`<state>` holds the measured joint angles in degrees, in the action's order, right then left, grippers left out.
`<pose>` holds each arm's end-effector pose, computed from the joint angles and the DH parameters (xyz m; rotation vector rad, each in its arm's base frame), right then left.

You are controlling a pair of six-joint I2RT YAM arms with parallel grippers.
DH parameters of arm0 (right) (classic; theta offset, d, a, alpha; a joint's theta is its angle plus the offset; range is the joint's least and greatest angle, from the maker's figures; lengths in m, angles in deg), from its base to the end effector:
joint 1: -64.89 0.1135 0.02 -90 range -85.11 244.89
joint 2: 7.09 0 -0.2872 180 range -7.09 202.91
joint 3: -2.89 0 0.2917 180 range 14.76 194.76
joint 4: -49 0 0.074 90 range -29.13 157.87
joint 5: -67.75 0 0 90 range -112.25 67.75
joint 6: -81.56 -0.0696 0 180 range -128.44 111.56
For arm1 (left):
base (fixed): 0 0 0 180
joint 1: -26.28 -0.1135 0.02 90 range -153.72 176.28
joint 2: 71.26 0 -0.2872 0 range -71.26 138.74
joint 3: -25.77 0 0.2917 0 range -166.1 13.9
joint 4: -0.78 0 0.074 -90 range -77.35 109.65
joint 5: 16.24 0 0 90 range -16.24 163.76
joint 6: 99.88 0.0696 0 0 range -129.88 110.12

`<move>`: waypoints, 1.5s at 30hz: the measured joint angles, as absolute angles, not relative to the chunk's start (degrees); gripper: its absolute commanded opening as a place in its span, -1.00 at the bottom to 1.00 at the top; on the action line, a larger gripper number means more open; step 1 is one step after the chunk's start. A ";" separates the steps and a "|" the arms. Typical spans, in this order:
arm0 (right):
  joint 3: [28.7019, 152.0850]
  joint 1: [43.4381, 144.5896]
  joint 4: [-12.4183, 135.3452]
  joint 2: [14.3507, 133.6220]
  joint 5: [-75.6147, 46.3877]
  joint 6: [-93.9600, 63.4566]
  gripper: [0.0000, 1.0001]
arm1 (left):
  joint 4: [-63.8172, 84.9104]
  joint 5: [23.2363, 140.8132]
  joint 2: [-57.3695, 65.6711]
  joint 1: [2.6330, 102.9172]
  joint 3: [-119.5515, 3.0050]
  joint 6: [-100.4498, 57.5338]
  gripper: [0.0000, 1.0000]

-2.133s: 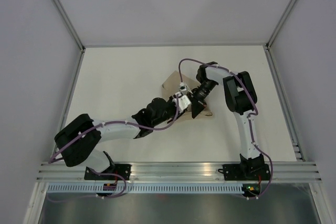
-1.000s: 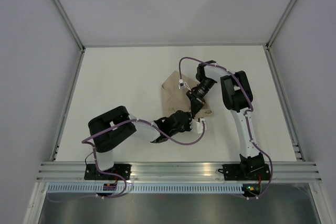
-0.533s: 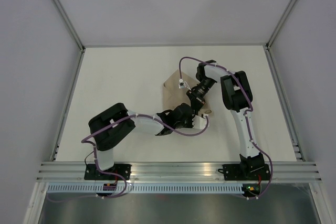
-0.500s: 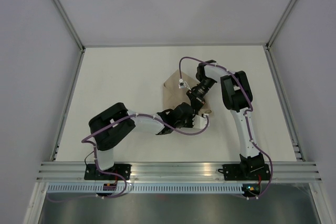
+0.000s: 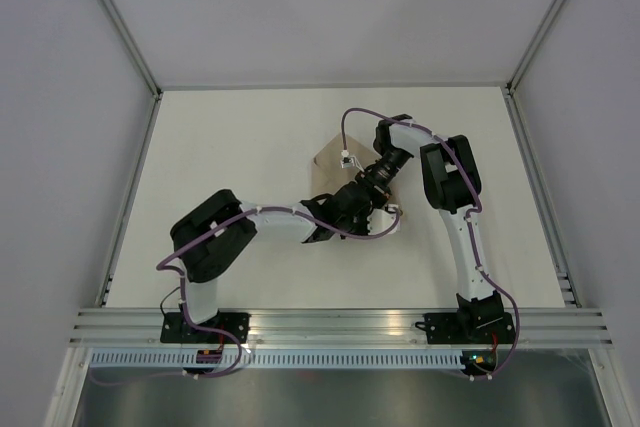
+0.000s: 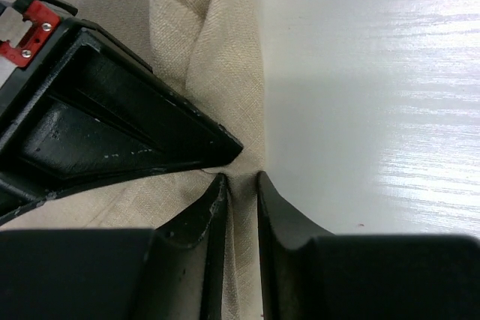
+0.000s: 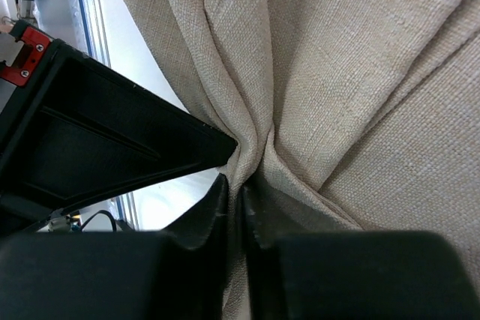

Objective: Fold the napkin, place the utensils inside, and roll it up
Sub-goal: Roll the napkin with the utensil

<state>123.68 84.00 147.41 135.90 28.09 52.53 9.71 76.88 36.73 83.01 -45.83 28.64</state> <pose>0.4163 0.2009 0.0742 1.4255 -2.2195 -1.4041 0.2406 -0.3737 0.1116 1.7694 1.5783 -0.2179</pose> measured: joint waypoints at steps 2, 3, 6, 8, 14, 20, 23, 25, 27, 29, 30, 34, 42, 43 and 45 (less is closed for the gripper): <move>123.57 84.00 147.76 135.84 28.42 52.58 -0.23 | 10.72 78.34 36.84 82.37 -46.62 27.77 -0.95; 123.44 83.98 148.04 135.71 28.64 52.58 -0.14 | 11.35 79.28 36.90 81.93 -47.12 27.14 -0.95; 121.48 83.89 148.07 133.72 29.49 52.55 0.13 | 12.79 82.41 36.97 80.64 -48.06 25.41 -0.95; 120.23 83.89 147.54 132.12 29.43 52.82 0.17 | 13.75 84.66 37.01 79.68 -48.63 24.32 -0.95; 117.94 82.80 141.05 127.34 29.08 51.37 0.22 | 15.94 90.39 37.89 77.28 -50.51 21.41 -0.95; 111.95 78.51 129.16 119.21 29.84 44.80 0.25 | 18.21 95.33 38.76 76.32 -51.49 18.70 -0.95; 105.91 76.07 120.75 113.24 29.82 40.49 0.25 | 19.48 97.75 39.61 75.40 -52.71 17.65 -0.95; 101.21 74.51 115.35 108.65 29.71 38.33 0.24 | 20.29 99.52 40.27 74.59 -53.57 16.93 -0.95; 95.60 73.40 109.23 103.10 29.16 36.60 0.24 | 20.99 101.14 40.82 73.85 -54.31 16.25 -0.95; 89.54 73.07 103.87 96.96 28.57 35.75 0.22 | 21.49 102.89 41.38 73.15 -54.92 15.57 -0.95; 86.66 73.09 101.75 93.76 28.33 35.75 0.22 | 21.73 103.72 41.65 72.80 -55.20 15.29 -0.95; 76.60 73.40 95.26 82.20 28.27 37.34 0.23 | 24.09 107.30 43.31 71.27 -57.43 14.39 -0.95; 60.49 78.23 84.75 71.43 22.91 42.41 0.20 | 32.86 115.91 49.08 67.97 -65.37 13.04 -0.95; 58.03 79.76 83.04 70.18 21.60 42.83 0.21 | 33.73 116.96 49.78 67.55 -66.16 12.80 -0.95; 53.96 82.32 79.79 68.06 19.35 43.51 0.20 | 34.93 119.15 50.94 66.72 -67.31 12.38 -0.95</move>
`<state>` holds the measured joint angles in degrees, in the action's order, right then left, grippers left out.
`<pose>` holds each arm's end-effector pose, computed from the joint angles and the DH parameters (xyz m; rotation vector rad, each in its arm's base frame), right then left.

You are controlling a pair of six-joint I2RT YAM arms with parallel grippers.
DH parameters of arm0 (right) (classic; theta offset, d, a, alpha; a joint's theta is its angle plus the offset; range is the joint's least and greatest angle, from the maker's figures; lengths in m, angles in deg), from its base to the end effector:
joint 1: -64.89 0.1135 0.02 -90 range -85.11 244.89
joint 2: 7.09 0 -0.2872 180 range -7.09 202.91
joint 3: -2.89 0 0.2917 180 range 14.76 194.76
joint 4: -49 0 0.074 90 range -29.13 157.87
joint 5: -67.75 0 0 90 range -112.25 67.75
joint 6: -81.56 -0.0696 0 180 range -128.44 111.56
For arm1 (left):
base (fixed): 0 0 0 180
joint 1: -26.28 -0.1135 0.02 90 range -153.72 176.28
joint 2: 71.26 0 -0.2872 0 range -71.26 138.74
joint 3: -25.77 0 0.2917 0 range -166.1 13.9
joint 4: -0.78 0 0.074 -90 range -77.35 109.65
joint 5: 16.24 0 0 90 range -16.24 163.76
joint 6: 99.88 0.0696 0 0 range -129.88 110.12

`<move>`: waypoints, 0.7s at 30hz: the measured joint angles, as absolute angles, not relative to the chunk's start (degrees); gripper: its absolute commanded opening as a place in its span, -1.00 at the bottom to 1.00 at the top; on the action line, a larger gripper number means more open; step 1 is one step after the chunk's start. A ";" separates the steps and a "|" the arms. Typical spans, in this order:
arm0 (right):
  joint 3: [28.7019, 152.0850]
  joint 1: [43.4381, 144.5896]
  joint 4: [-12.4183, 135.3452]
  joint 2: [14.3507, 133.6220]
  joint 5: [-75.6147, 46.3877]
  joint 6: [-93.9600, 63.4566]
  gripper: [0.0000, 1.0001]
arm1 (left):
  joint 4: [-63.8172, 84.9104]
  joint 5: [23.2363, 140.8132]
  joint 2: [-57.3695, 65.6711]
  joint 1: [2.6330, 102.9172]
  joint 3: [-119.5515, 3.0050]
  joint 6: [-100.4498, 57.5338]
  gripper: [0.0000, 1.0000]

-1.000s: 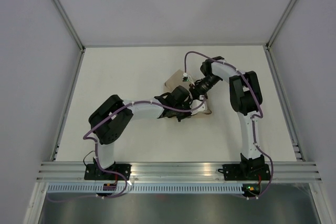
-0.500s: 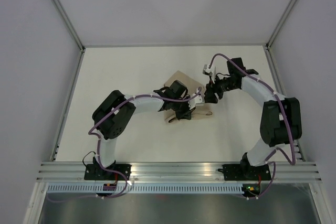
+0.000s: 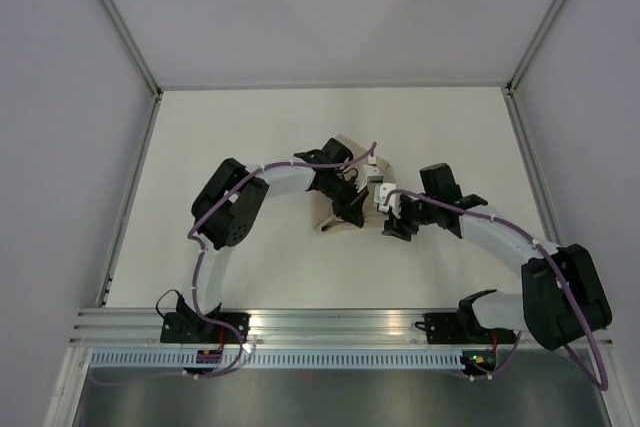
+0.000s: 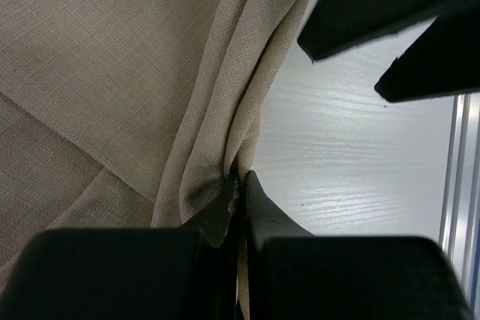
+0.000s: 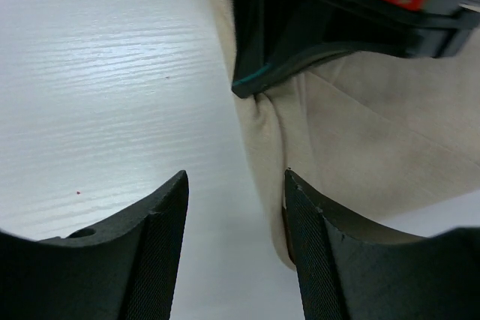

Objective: Fold the napkin, place the utensils inside, and roll it up
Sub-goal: Roll the napkin with the utensil

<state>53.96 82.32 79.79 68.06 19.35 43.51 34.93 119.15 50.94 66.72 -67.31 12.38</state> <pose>0.2583 0.1295 0.1690 -1.5276 1.7238 0.6148 0.3356 -0.3511 0.1048 1.5593 2.0675 -1.1609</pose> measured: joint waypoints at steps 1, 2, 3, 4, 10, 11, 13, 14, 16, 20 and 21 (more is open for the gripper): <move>51.93 84.13 77.91 67.03 17.82 43.88 0.20 | 35.33 120.15 51.42 66.42 -67.71 12.19 -0.95; 50.68 85.49 76.46 66.55 16.71 44.10 0.21 | 35.70 120.96 51.85 66.09 -68.10 12.01 -0.95; 49.83 86.75 74.87 66.38 15.53 44.34 0.20 | 36.27 121.68 52.23 65.80 -68.54 11.90 -0.95; 48.98 87.80 72.77 66.51 13.84 44.64 0.20 | 36.81 122.38 52.62 65.56 -68.93 11.79 -0.95; 47.53 93.66 63.11 71.36 6.94 46.76 0.20 | 39.92 125.03 54.67 64.82 -71.42 11.53 -0.95; 47.53 94.03 61.97 72.32 6.04 47.02 0.20 | 40.33 125.36 54.91 64.71 -71.77 11.53 -0.95; 47.53 94.65 60.42 73.68 4.51 47.57 0.20 | 41.05 125.90 55.35 64.58 -72.25 11.53 -0.95; 47.53 94.91 59.72 74.49 3.88 47.81 0.20 | 41.29 126.12 55.50 64.54 -72.47 11.53 -0.95; 47.77 95.59 58.65 76.30 2.72 48.36 0.20 | 41.58 126.52 55.72 64.43 -72.71 11.53 -0.95; 49.48 96.57 57.71 78.81 1.62 49.30 0.16 | 42.30 126.69 55.72 64.38 -72.73 11.53 -0.95; 49.87 96.72 57.67 79.23 1.56 49.52 0.13 | 42.41 126.71 55.72 64.38 -72.73 11.53 -0.95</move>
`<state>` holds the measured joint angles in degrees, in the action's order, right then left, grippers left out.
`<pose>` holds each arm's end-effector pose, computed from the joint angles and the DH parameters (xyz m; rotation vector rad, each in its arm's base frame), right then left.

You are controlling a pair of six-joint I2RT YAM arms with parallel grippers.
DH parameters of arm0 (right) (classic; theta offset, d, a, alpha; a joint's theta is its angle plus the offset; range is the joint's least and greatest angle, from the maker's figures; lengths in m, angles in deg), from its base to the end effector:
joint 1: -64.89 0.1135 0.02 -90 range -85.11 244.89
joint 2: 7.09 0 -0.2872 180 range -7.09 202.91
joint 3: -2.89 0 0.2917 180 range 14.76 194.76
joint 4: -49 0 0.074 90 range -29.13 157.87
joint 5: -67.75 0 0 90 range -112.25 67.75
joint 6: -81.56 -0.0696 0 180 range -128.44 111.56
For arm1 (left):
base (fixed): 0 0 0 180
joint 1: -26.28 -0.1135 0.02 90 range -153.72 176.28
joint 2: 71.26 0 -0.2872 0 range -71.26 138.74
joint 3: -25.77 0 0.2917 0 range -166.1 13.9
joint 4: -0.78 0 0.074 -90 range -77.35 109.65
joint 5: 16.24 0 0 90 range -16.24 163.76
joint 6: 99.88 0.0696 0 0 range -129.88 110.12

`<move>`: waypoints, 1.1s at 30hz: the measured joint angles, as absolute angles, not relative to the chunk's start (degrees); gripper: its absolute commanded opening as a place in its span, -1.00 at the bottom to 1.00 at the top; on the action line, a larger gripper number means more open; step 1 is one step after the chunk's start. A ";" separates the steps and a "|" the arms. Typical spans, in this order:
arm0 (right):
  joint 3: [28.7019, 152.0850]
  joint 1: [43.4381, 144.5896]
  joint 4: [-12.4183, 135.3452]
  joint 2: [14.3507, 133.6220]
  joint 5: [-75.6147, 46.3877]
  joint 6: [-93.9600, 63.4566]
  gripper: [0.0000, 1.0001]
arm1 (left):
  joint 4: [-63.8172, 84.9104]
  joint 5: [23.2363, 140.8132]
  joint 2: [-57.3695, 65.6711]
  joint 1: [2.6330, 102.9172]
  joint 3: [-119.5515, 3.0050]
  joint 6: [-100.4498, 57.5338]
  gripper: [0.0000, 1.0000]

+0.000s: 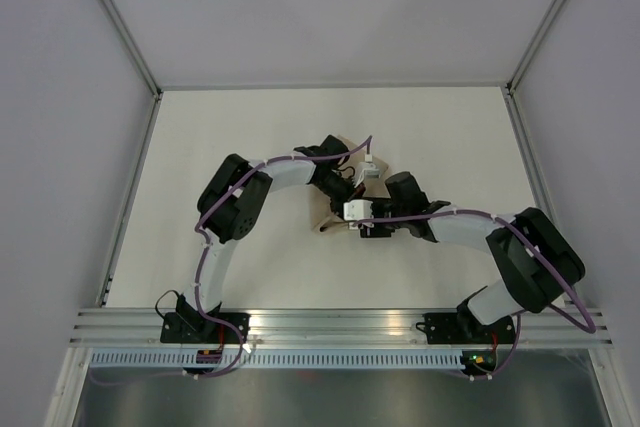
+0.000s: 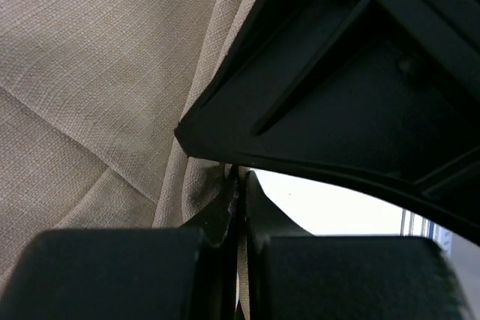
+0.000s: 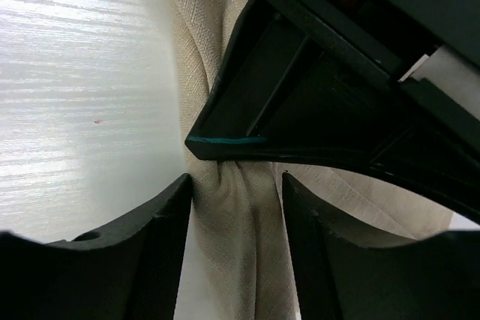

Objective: Fold the napkin, place the utensils inside, and roll it up
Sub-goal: Roll the napkin with the utensil

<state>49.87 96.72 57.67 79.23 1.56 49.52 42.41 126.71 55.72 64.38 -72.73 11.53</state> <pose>0.2564 0.1923 0.1129 -1.7760 1.5157 0.2760 0.3502 -0.3452 0.0948 1.5005 2.1633 -1.3592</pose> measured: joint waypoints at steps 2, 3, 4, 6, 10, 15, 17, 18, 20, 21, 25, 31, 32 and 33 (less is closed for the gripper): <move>50.75 96.94 58.82 79.82 1.58 49.87 -0.11 | 42.58 126.78 55.72 64.25 -72.73 11.53 -0.95; 51.38 97.03 59.85 80.23 1.71 50.15 -0.17 | 42.65 126.80 55.72 64.19 -72.73 11.53 -0.95; 52.12 97.09 61.21 80.78 1.97 50.30 -0.20 | 42.71 126.78 55.72 64.01 -72.73 11.53 -0.95; 53.72 97.27 63.74 81.61 2.13 50.70 -0.24 | 42.80 126.84 55.72 63.84 -72.76 11.53 -0.95; 55.77 97.31 67.83 82.46 2.43 52.49 -0.41 | 43.00 126.84 55.72 63.86 -72.95 11.53 -0.89; 59.66 97.29 73.71 84.30 2.76 54.13 -0.67 | 42.67 126.82 55.48 63.84 -72.91 10.35 -0.74; 60.93 97.29 75.70 84.80 2.94 54.46 -0.76 | 41.80 126.54 54.94 63.84 -72.43 8.95 -0.69; 61.37 97.25 76.51 84.91 3.09 54.57 -0.77 | 40.64 126.43 54.37 63.84 -71.66 7.88 -0.65; 62.20 97.05 78.19 85.24 3.55 54.67 -0.81 | 37.84 126.41 52.82 63.81 -69.43 5.19 -0.57; 62.68 96.90 79.06 85.55 3.79 54.85 -0.82 | 36.18 126.47 51.83 63.62 -68.32 3.55 -0.56; 64.69 96.37 81.71 86.88 4.71 55.13 -0.85 | 30.04 126.38 46.41 62.85 -64.91 -2.85 -0.52; 68.28 94.95 86.47 89.33 6.83 55.53 -0.88 | 13.97 122.54 36.77 59.88 -56.43 -13.80 -0.52; 69.00 94.67 87.37 89.83 7.37 55.59 -0.88 | 10.34 120.88 34.91 59.33 -54.11 -16.12 -0.52; 69.67 94.38 88.24 90.31 7.88 55.72 -0.88 | 7.04 118.49 32.73 58.88 -51.25 -18.17 -0.52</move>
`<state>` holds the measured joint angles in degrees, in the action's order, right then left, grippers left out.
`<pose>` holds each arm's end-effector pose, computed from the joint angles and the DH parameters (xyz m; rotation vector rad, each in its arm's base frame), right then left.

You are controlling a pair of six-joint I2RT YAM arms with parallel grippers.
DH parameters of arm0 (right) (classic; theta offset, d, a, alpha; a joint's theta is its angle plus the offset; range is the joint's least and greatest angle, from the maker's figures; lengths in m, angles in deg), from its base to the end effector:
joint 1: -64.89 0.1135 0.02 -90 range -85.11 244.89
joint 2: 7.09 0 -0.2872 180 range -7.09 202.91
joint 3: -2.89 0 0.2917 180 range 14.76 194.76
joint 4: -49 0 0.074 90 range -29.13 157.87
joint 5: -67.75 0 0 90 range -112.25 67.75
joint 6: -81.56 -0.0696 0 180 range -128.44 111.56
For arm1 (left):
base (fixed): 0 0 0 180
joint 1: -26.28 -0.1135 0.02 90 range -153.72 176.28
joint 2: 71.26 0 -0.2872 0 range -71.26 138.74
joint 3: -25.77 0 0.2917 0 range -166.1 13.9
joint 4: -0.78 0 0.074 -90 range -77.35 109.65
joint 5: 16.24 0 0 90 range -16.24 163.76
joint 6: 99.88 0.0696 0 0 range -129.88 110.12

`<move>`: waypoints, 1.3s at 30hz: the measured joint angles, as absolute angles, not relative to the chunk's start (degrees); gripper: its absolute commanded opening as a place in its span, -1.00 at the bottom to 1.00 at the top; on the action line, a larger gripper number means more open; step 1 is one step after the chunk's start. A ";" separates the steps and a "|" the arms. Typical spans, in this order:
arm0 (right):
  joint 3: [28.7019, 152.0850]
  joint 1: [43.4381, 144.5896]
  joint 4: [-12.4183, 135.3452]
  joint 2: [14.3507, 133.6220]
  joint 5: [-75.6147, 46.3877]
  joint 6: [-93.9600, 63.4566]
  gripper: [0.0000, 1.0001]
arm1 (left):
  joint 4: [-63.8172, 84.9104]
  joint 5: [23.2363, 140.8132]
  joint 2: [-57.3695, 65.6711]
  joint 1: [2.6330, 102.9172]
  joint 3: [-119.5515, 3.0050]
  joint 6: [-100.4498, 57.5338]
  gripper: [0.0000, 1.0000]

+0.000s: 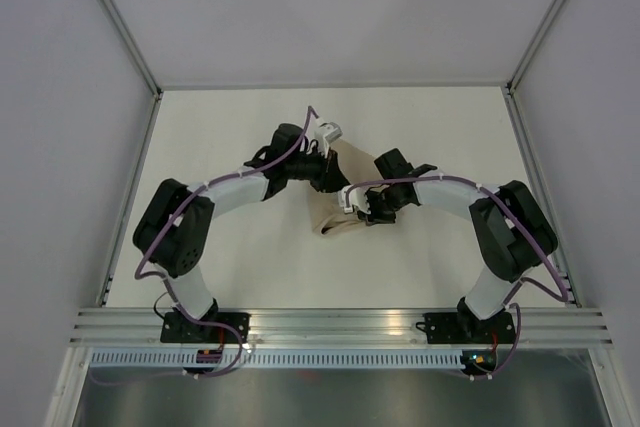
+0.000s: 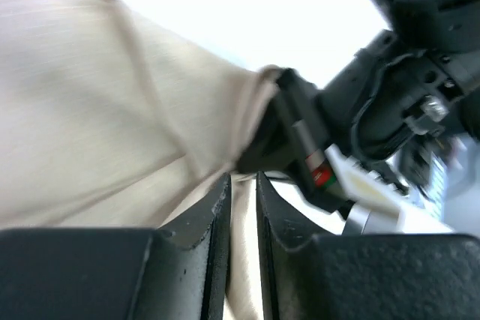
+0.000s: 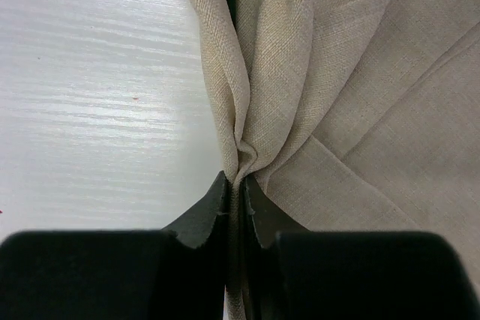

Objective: Fold the napkin, place the utensils inside, and roll it up
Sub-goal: Roll the napkin with the utensil

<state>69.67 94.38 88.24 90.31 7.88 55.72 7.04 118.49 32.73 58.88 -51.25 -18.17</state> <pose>0.2911 0.2048 0.1237 -1.9854 1.6920 0.5316 0.3550 -0.2851 0.1922 0.9264 2.0152 -1.2434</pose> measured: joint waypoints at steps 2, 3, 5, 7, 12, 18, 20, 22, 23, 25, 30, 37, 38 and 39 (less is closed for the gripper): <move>70.75 93.90 89.62 91.12 8.79 55.90 -0.88 | 2.83 112.55 28.58 58.18 -46.37 -21.41 -0.59; 71.27 93.68 90.34 91.51 9.19 55.99 -0.88 | 1.30 108.09 26.08 57.87 -43.93 -23.05 -0.59; 72.25 93.42 91.59 92.28 9.80 56.12 -0.88 | -0.34 102.28 22.11 57.72 -41.30 -25.12 -0.62; 73.39 93.16 92.94 93.15 10.39 56.18 -0.88 | -0.89 97.21 18.35 57.48 -40.56 -27.51 -0.70; 75.18 92.85 95.09 94.51 11.09 56.18 -0.88 | -2.97 92.37 12.73 53.43 -40.56 -35.22 -0.79; 76.67 92.79 96.79 95.69 11.61 56.10 -0.91 | -8.78 94.34 10.04 41.65 -36.15 -46.00 -0.67; 77.87 92.77 98.17 96.61 11.94 56.03 -0.91 | -10.53 96.02 9.56 38.35 -33.70 -47.40 -0.64; 79.60 92.72 100.02 97.90 12.62 55.96 -0.92 | -9.46 95.57 8.10 37.91 -32.23 -46.24 -0.54; 80.56 92.70 101.10 98.68 12.88 55.96 -0.92 | -8.58 93.86 6.68 39.23 -31.64 -44.27 -0.43; 82.79 92.50 103.70 100.41 13.73 56.12 -0.93 | -8.04 90.04 2.94 43.44 -30.70 -39.75 -0.02; 90.53 91.28 112.48 106.75 16.77 56.99 -0.94 | -13.63 80.88 -8.03 56.51 -24.89 -29.82 0.00; 102.29 88.13 126.69 117.33 22.91 59.59 -0.95 | -25.44 74.45 -11.53 63.47 -10.90 -17.56 0.11; 103.77 87.76 128.64 118.73 23.63 60.03 -0.95 | -25.61 73.73 -11.09 65.61 -10.86 -14.98 0.11; 105.17 87.43 130.47 120.01 24.36 60.40 -0.95 | -26.16 73.36 -10.61 67.62 -10.88 -12.18 0.11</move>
<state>105.17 87.43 130.47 120.01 24.36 60.40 -26.16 73.36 -10.61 67.62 -10.88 -12.18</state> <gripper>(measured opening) 0.141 0.551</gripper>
